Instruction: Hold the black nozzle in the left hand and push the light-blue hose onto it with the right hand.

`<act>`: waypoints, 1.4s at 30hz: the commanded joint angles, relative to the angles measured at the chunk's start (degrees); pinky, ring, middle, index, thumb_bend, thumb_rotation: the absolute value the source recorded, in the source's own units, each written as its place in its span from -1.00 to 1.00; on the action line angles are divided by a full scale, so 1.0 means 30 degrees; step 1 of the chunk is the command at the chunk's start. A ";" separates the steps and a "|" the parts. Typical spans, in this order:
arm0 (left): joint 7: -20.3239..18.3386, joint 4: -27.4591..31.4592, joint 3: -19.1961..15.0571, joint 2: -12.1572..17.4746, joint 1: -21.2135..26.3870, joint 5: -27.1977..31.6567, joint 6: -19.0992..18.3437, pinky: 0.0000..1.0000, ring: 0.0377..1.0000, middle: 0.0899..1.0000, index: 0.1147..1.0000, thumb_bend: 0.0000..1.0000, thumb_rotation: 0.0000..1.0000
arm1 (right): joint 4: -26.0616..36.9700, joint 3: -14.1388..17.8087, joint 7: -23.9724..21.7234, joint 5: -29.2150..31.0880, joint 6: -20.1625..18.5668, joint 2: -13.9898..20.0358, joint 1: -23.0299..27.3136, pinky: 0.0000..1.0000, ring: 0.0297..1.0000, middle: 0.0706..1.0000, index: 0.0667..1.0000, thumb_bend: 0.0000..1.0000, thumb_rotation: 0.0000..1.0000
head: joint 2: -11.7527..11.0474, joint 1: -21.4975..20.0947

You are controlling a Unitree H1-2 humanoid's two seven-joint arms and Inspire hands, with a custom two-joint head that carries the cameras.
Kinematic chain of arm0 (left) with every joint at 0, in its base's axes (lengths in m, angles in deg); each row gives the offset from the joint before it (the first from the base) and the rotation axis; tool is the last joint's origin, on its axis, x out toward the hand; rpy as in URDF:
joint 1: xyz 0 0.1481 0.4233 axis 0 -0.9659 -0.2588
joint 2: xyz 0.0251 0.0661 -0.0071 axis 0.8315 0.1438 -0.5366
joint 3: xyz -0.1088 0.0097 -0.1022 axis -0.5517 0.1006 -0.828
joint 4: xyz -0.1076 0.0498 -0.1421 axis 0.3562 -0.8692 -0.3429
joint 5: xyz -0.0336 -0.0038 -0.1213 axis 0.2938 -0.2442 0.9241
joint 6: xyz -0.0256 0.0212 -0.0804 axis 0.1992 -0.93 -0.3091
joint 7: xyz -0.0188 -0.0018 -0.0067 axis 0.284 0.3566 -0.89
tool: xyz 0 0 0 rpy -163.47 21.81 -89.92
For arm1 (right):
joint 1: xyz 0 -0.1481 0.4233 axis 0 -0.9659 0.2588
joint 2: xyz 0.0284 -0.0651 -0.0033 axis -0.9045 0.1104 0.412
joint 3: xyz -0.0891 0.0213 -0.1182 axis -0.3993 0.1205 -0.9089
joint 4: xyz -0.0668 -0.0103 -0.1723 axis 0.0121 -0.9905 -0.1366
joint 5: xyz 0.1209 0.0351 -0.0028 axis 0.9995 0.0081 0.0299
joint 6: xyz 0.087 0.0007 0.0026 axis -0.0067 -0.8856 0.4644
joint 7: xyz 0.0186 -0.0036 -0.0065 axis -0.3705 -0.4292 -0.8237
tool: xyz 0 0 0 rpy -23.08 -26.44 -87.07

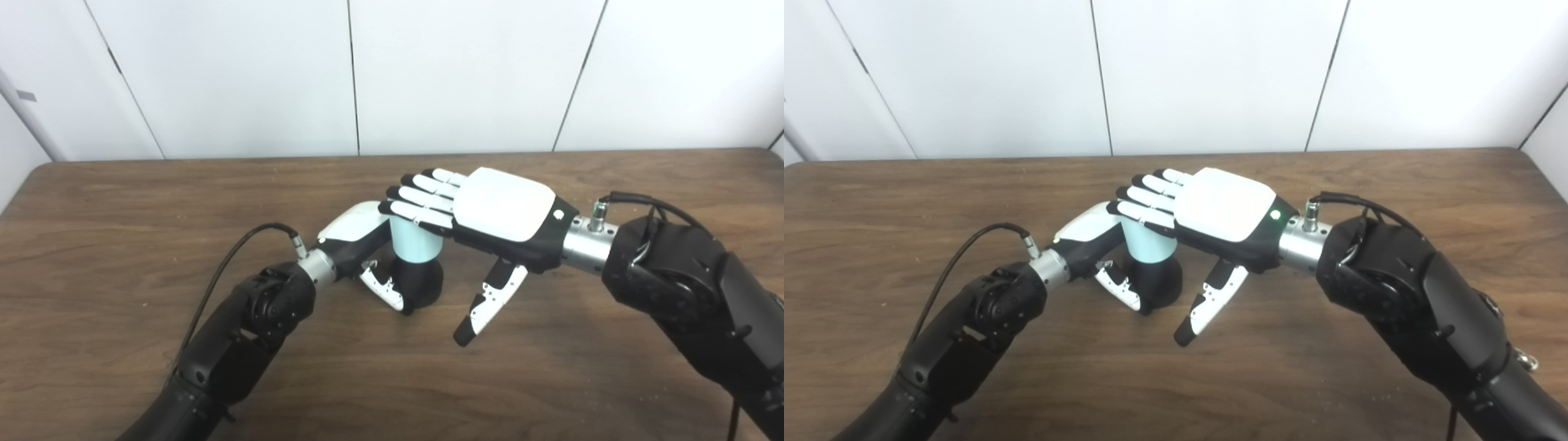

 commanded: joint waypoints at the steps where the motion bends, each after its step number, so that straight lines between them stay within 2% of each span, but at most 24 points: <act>1: -0.0813 -0.0303 0.0364 0.0238 -0.0296 -0.0171 -0.0108 1.00 0.20 -0.13 -0.17 0.05 -1.00 | -0.0533 -0.0863 -0.1235 -0.0311 0.1229 0.0629 -0.0264 1.00 1.00 1.00 0.97 0.60 0.69 | 0.0029 -0.0022; 12: -0.0908 -0.0255 0.0337 0.0233 -0.0242 -0.0086 -0.0178 1.00 0.20 -0.12 -0.18 0.05 -1.00 | -0.0373 -0.0997 -0.1106 0.0043 0.1741 0.0719 -0.0430 1.00 1.00 1.00 0.94 0.60 0.70 | 0.0136 -0.0067; 21: -0.0961 -0.0253 0.0306 0.0309 -0.0196 -0.0090 -0.0229 1.00 0.20 -0.11 -0.18 0.05 -1.00 | -0.0577 -0.0283 -0.0990 0.0175 0.0705 0.0684 -0.0601 1.00 1.00 1.00 0.94 0.56 0.68 | 0.0178 -0.0044; 29: -0.1113 -0.0159 0.0186 0.0380 -0.0256 0.0140 -0.0283 1.00 0.20 -0.11 -0.18 0.05 -1.00 | -0.0197 -0.0083 -0.1704 -0.1137 -0.0706 0.0631 -0.1168 1.00 1.00 1.00 1.00 0.57 0.64 | 0.0213 -0.0146; 42: -0.1171 -0.0218 0.0148 0.0230 -0.0211 0.0182 -0.0408 1.00 0.19 -0.11 -0.18 0.05 -1.00 | 0.0041 -0.0158 -0.1570 -0.0826 -0.0752 0.0365 -0.0802 1.00 1.00 1.00 1.00 0.58 0.63 | 0.0224 -0.0110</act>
